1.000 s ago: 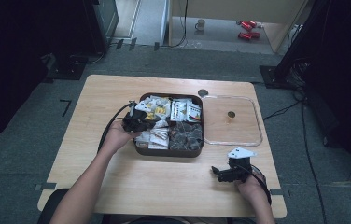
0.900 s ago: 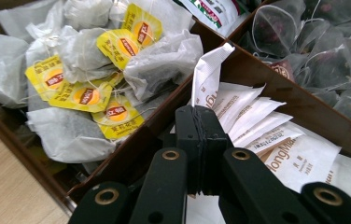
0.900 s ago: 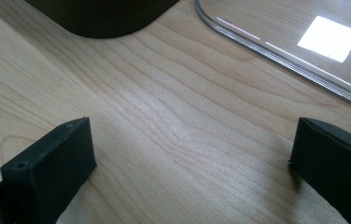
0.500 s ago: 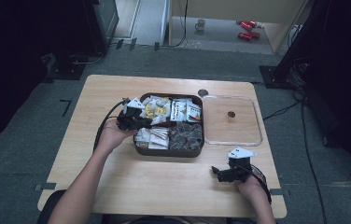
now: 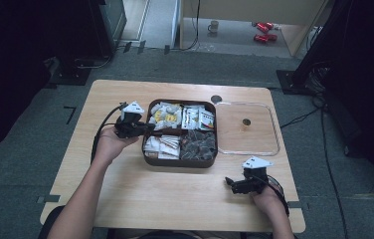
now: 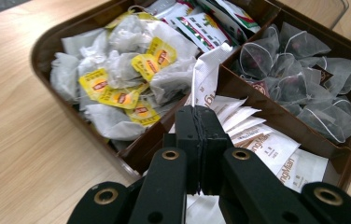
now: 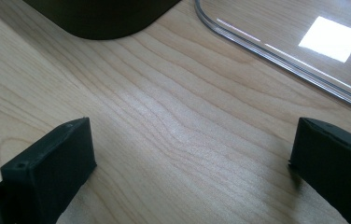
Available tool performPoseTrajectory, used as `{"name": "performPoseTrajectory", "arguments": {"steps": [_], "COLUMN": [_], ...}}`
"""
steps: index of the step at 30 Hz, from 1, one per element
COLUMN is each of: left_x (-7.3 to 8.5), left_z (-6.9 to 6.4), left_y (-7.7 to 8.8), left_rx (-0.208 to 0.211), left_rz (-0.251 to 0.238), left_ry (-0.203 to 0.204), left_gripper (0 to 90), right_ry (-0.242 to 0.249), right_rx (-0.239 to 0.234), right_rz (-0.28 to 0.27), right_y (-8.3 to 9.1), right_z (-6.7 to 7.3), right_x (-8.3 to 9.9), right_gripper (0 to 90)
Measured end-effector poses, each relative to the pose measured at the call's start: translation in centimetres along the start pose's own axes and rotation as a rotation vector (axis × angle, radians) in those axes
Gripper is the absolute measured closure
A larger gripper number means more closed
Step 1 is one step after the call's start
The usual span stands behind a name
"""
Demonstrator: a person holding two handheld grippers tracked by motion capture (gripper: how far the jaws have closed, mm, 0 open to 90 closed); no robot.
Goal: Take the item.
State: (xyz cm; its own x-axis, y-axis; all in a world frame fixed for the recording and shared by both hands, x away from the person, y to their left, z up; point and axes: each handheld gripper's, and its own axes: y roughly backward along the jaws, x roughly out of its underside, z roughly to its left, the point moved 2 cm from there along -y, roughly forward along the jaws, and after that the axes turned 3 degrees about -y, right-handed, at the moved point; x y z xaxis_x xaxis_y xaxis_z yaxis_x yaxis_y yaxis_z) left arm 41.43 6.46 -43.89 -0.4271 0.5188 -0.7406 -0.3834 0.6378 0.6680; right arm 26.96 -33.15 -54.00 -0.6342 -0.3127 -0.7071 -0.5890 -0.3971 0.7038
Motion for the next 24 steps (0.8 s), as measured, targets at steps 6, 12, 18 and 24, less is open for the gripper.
{"name": "performPoseTrajectory", "arguments": {"steps": [6,12,18,24], "left_x": [0.7,1.1,2.0,2.7], "left_z": [0.9,1.3,2.1,2.8], "left_y": [1.5,2.3,3.5,4.3], "left_rx": [-0.026,-0.042,-0.063,-0.081], "left_rz": [-0.024,-0.037,-0.046,-0.051], "left_ry": [0.039,0.057,0.088,0.114], "left_gripper": [90.0,90.0,90.0,89.9], "right_ry": [0.003,0.005,0.005,0.005], "right_rx": [-0.002,-0.007,-0.007,-0.007], "right_rz": [0.0,0.0,0.0,0.0], "right_y": [0.0,-0.1,-0.1,-0.1], "right_z": [0.0,-0.1,-0.1,-0.1], "right_x": [0.0,-0.1,-0.1,-0.1], "right_gripper": [0.0,0.0,0.0,0.0]}}
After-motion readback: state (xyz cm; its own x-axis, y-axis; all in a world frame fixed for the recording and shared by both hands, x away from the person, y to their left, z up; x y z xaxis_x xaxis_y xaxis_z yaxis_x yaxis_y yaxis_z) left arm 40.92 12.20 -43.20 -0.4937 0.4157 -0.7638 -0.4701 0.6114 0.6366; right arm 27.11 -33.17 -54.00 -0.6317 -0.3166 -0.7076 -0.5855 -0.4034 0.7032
